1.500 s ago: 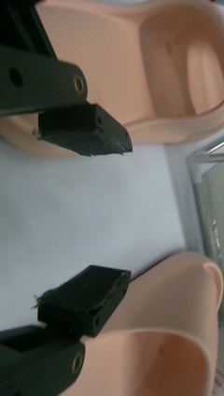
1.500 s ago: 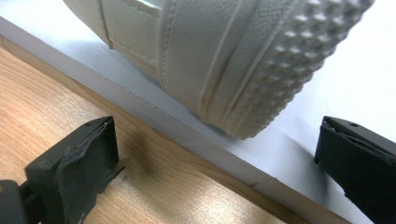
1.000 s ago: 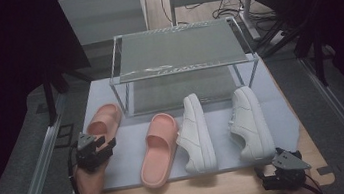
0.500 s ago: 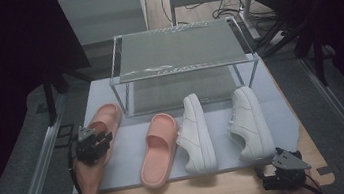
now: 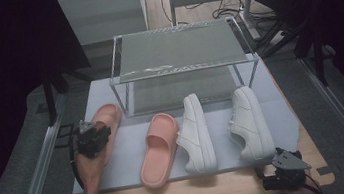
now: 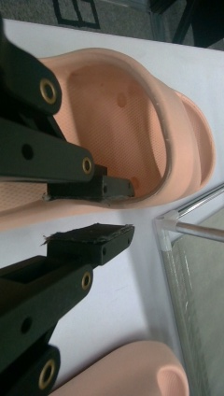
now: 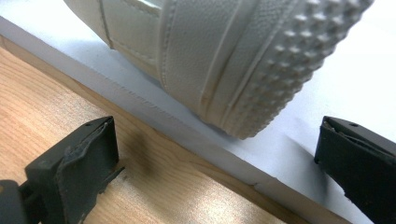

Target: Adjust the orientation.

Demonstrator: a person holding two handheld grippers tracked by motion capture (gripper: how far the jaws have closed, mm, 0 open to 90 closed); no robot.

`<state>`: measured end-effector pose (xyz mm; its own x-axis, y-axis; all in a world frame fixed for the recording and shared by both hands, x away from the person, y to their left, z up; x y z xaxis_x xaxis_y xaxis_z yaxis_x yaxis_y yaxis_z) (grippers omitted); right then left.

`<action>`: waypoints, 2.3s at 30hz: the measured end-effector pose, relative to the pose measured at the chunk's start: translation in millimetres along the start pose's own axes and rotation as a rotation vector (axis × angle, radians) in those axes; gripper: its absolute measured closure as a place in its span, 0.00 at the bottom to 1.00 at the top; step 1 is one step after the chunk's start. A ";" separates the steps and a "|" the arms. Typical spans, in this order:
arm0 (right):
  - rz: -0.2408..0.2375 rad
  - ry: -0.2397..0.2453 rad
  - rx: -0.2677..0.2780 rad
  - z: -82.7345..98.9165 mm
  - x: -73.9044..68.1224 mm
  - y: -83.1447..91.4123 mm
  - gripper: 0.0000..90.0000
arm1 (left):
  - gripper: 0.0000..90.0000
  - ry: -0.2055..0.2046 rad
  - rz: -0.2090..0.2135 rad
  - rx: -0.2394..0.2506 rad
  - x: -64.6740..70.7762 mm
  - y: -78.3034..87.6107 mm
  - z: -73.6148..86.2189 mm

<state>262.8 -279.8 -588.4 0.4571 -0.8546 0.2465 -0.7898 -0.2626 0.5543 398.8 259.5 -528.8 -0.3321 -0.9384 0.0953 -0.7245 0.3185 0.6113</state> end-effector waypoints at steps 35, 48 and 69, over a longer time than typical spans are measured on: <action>0.001 0.000 0.000 0.0 0.0 0.0 0.00 | 0.95 -0.024 -0.014 0.011 -2.3 28.7 9.6; 0.002 -0.002 -0.003 0.0 -0.1 0.0 0.00 | 0.95 -0.065 0.006 0.027 10.4 64.6 20.3; 0.003 -0.004 -0.003 0.0 -0.2 0.1 0.00 | 0.95 -0.135 0.111 0.074 65.5 71.6 18.9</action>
<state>262.6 -279.7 -588.4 0.4536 -0.8568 0.2450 -0.7898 -0.2592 0.5558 313.8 223.4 -493.6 -0.4868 -0.8721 0.0490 -0.7201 0.4324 0.5427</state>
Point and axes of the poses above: each handheld gripper's, and its own axes: y roughly backward along the jaws, z roughly out of its underside, x roughly to its right, the point moved 7 cm from there along -y, roughly forward along the jaws, and after that the axes turned 4 degrees about z, right-handed, at the moved point
